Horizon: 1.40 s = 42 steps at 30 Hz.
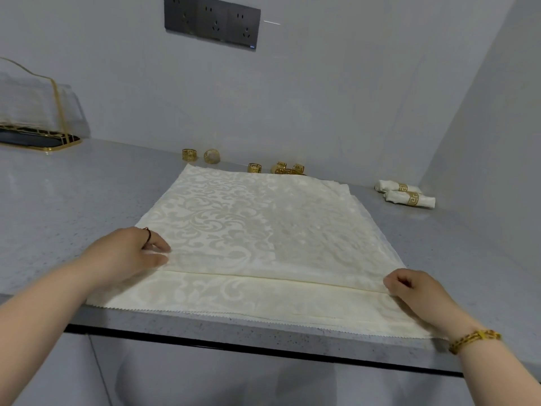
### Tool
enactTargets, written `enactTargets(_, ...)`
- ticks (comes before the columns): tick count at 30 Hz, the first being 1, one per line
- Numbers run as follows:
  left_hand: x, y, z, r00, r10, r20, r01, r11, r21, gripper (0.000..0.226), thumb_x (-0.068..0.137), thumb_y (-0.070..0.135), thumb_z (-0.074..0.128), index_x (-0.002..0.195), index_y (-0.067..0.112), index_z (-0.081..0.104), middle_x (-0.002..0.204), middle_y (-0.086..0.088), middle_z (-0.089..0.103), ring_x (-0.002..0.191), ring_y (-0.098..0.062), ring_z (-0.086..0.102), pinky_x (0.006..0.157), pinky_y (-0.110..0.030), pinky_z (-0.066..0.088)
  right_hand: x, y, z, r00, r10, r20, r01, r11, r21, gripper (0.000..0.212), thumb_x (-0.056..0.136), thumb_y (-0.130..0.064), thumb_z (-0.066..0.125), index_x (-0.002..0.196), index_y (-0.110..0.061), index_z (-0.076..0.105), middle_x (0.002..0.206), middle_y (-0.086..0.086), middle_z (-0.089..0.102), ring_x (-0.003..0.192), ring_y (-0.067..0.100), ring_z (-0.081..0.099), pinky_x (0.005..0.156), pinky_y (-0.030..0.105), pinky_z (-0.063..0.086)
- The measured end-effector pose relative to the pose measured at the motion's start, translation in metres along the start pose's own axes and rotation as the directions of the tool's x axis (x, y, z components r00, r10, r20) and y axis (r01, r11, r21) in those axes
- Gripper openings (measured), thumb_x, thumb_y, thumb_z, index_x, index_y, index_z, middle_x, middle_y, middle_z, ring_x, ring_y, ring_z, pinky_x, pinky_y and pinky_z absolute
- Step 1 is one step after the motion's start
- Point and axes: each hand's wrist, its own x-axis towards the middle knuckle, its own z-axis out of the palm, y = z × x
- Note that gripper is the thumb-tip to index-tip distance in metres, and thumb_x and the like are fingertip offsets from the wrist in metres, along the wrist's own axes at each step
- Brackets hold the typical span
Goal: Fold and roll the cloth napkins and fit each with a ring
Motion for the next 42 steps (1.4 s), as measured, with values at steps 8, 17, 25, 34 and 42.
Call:
enactTargets(8,-0.007,0.025,0.010,0.943,0.331,-0.028,-0.296,0.877,0.378,0.031,0.090,0.012,0.047,0.110,0.035,0.053,0.120,0.018,0.048,0.113,-0.003,0.045,0.081,-0.007,0.031,0.004,-0.014,0.003,0.979,-0.181,-0.089,0.122,0.882,-0.456,0.021,0.089,-0.013,0.047,0.074,-0.028,0.046,0.084,-0.009,0.046,0.089,0.013,0.037,0.075,0.022,0.019)
enactTargets(17,-0.019,0.017,0.017,0.946,0.318,-0.063,-0.280,0.899,0.337,0.035,0.094,0.034,0.041,0.128,0.032,0.048,0.129,0.021,0.045,0.122,0.003,0.038,0.084,-0.005,0.025,-0.015,0.004,0.007,0.951,-0.303,-0.054,0.276,0.917,-0.287,0.017,0.083,-0.007,0.062,0.098,-0.006,0.069,0.091,-0.003,0.060,0.086,0.016,0.055,0.067,0.003,0.030)
enactTargets(25,-0.011,0.019,0.019,0.958,0.183,-0.222,-0.142,0.971,0.190,0.025,0.094,0.027,0.043,0.110,0.027,0.062,0.113,0.009,0.061,0.108,-0.009,0.052,0.077,-0.016,0.030,-0.005,0.001,0.011,0.946,-0.290,-0.143,0.223,0.905,-0.363,0.017,0.088,-0.010,0.055,0.098,-0.007,0.070,0.096,0.004,0.068,0.094,0.027,0.059,0.078,0.024,0.035)
enactTargets(34,0.003,0.017,0.021,0.973,-0.015,-0.232,-0.019,0.990,-0.142,0.011,0.085,0.025,0.060,0.083,0.029,0.050,0.089,0.000,0.054,0.092,-0.017,0.049,0.076,-0.024,0.032,0.018,-0.005,0.010,0.998,-0.056,-0.029,0.048,0.974,-0.222,0.012,0.095,-0.019,0.038,0.089,-0.027,0.044,0.079,-0.006,0.054,0.082,0.016,0.048,0.083,0.026,0.030)
enactTargets(42,0.001,0.014,0.016,0.909,0.345,-0.233,-0.280,0.921,0.271,0.015,0.085,0.013,0.060,0.091,0.018,0.073,0.096,0.006,0.066,0.098,-0.020,0.059,0.082,-0.025,0.037,0.019,0.003,0.014,0.911,-0.377,-0.169,0.278,0.862,-0.423,0.027,0.067,0.007,0.072,0.064,-0.018,0.062,0.062,-0.001,0.059,0.063,0.021,0.054,0.066,0.027,0.032)
